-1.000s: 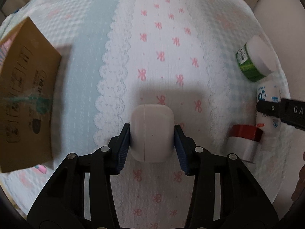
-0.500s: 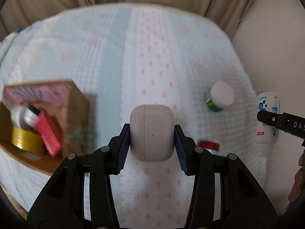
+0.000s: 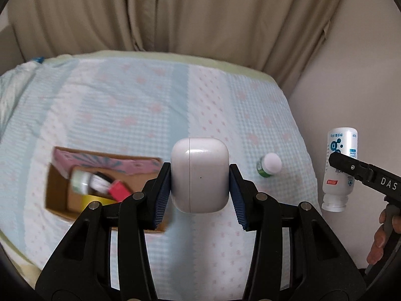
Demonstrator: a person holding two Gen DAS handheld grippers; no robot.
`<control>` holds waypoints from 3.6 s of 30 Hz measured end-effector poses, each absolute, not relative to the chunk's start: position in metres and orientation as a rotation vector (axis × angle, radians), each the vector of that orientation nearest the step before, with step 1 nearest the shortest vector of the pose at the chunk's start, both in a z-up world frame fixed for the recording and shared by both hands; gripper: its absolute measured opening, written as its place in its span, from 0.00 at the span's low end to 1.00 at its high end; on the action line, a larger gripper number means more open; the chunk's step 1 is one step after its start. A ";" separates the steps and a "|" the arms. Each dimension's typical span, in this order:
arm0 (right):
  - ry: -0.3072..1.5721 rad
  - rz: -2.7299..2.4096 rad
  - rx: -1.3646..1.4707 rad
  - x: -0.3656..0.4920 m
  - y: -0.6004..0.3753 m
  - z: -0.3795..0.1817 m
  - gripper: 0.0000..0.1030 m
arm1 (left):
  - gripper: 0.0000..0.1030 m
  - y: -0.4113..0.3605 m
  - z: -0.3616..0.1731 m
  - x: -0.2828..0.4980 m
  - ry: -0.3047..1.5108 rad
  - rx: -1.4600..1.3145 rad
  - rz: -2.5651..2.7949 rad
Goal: Organize rigid objects
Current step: 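Carry the white case and pill bottle over the cardboard box with both tools, then open both tools to drop the white case and pill bottle into the box, then move both tools back toward the green jar and red-capped tin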
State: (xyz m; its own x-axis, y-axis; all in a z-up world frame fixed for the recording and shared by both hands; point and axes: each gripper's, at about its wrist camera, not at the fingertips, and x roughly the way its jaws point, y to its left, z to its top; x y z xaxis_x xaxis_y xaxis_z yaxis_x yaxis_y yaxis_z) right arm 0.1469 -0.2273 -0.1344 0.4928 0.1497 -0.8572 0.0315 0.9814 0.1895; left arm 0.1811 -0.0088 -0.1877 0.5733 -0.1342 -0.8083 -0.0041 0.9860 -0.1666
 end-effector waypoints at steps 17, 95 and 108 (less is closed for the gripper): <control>1.064 0.178 0.272 0.136 -0.047 -0.131 0.45 | 0.40 0.197 -0.183 0.163 1.002 -0.123 -0.109; 1.338 0.169 0.222 0.189 0.042 -0.274 1.00 | 1.00 0.257 -0.308 0.191 1.299 -0.054 -0.106; 1.151 0.035 0.250 0.099 -0.026 -0.175 1.00 | 1.00 0.183 -0.234 0.162 1.130 0.049 -0.241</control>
